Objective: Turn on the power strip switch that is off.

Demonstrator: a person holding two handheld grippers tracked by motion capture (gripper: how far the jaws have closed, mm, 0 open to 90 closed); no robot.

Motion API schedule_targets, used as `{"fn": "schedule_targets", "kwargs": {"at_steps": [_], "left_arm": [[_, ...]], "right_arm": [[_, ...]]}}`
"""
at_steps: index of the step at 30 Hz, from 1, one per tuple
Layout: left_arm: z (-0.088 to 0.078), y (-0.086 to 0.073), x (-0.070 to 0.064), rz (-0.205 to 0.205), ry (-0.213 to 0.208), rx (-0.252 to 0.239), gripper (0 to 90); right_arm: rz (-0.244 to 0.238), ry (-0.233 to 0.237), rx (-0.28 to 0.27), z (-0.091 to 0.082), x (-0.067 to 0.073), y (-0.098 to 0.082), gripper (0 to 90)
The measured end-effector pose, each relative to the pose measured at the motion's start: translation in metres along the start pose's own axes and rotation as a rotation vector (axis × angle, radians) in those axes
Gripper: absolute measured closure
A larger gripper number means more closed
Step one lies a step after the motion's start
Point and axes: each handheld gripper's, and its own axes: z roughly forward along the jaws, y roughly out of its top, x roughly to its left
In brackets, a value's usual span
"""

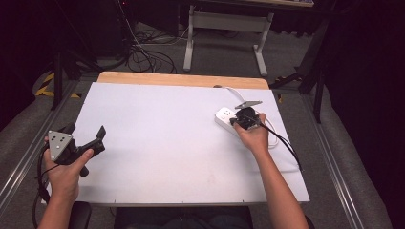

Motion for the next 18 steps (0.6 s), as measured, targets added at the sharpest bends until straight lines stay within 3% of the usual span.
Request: {"fn": "schedule_targets", "kwargs": {"at_steps": [18], "left_arm": [[0.0009,0.0,-0.0008,-0.002,-0.006,0.004,5.3]], "right_arm": [[0.015,0.003,-0.025,-0.0008,-0.0012,-0.002,90.0]]}}
